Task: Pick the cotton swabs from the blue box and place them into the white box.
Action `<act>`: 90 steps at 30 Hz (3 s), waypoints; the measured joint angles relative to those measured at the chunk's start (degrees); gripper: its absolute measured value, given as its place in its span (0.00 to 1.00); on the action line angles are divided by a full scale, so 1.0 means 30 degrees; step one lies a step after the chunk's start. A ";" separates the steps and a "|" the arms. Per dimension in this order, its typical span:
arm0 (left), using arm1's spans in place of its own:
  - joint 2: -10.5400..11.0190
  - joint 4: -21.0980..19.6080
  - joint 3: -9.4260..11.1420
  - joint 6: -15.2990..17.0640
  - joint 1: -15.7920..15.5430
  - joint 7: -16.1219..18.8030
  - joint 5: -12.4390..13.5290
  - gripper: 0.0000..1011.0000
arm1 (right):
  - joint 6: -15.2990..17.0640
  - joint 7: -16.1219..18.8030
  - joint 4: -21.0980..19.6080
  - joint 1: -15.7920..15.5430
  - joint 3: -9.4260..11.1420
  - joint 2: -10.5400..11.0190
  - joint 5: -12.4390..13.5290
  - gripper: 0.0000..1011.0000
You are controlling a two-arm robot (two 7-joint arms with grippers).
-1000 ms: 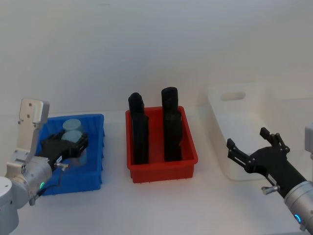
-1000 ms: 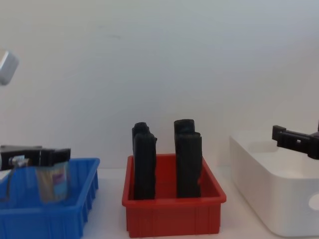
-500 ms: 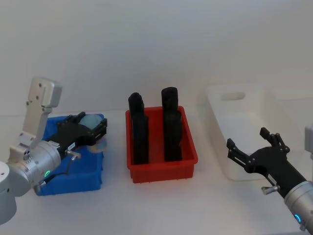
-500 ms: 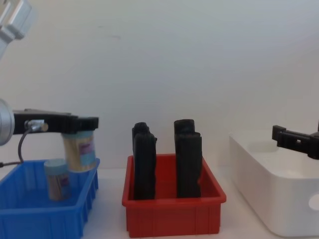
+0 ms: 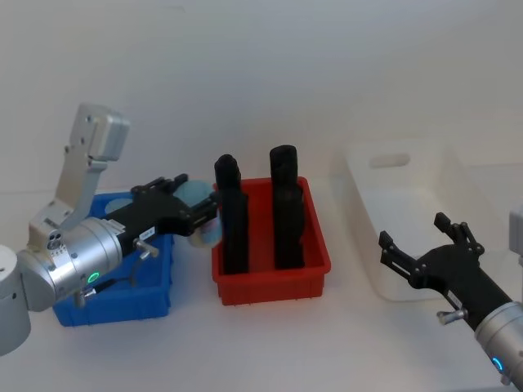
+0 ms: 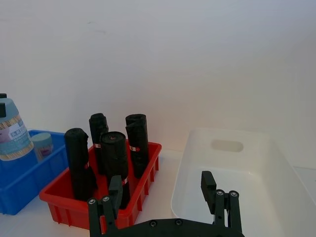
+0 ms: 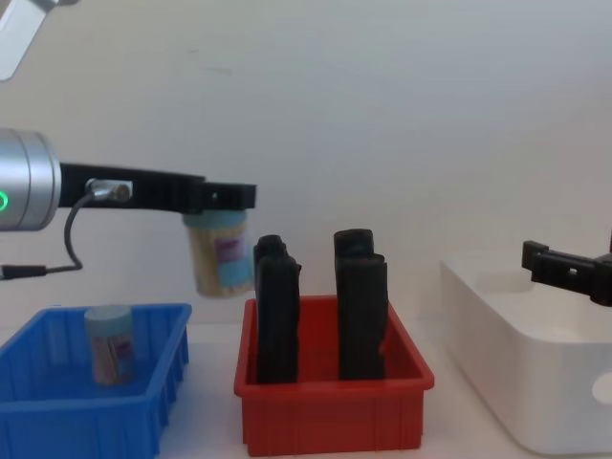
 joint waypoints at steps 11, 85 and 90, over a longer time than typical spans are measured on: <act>-0.0251 -0.0133 0.0304 0.0444 -0.0689 -0.2707 -0.0460 0.66 | 0.0000 0.0001 0.0000 0.0001 0.0000 -0.0001 0.0000 0.99; -0.0503 -0.0206 0.0581 0.0808 -0.1284 -0.4788 -0.0895 0.66 | 0.4537 0.7890 0.1128 0.4352 -0.2144 -0.2356 -0.3444 0.99; -0.0503 -0.0206 0.0582 0.0807 -0.1284 -0.4788 -0.0895 0.66 | 0.4431 0.8005 0.1654 0.4736 -0.2311 -0.2673 -0.3594 0.99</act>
